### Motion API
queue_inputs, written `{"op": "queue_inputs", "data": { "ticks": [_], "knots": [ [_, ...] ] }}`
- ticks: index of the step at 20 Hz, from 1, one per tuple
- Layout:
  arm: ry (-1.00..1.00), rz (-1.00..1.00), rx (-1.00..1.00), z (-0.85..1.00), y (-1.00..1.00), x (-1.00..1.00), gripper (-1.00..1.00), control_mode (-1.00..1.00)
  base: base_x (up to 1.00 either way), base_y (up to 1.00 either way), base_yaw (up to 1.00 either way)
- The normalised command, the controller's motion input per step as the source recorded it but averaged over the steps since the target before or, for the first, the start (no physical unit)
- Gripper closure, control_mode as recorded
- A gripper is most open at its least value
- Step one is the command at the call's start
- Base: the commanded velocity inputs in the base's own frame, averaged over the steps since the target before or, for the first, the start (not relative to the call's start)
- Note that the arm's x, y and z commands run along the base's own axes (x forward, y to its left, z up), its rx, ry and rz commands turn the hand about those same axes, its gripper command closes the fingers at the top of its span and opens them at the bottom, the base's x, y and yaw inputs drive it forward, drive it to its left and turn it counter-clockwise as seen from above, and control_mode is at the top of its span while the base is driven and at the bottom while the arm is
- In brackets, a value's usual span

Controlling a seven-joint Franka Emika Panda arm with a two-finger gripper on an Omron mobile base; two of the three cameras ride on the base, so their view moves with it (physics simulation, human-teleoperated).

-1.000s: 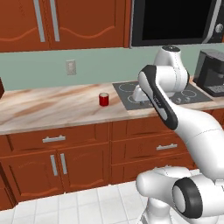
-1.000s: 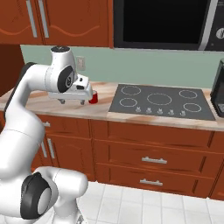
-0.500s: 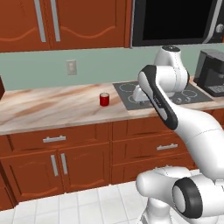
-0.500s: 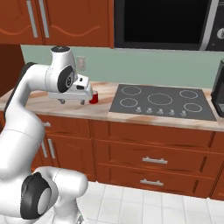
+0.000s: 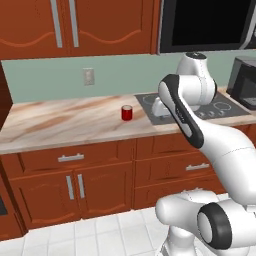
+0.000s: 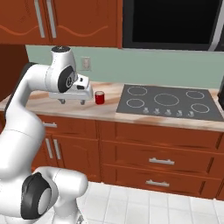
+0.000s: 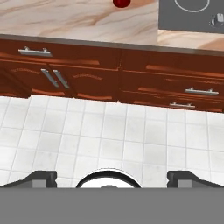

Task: Pick the mug on the counter and place it in the cabinet with the handle facing the right, like the mugs already inside.

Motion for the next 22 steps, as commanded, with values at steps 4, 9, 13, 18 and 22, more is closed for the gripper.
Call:
{"op": "queue_inputs", "data": {
  "ticks": [4,9,13,18,22],
  "knots": [
    [0.0,0.0,0.0,0.0,0.0,0.0,-1.0,1.0,0.0,0.39,0.0],
    [0.0,0.0,0.0,0.0,0.0,0.0,-1.0,1.0,0.01,0.26,0.0],
    [0.0,0.0,0.0,0.0,0.0,0.0,-1.0,1.0,0.15,0.08,0.0],
    [0.0,0.0,0.0,0.0,0.0,0.0,-1.0,1.0,0.37,0.0,0.0],
    [0.0,0.0,0.0,0.0,0.0,0.0,-1.0,1.0,0.49,0.0,-0.01]
  ]
}}
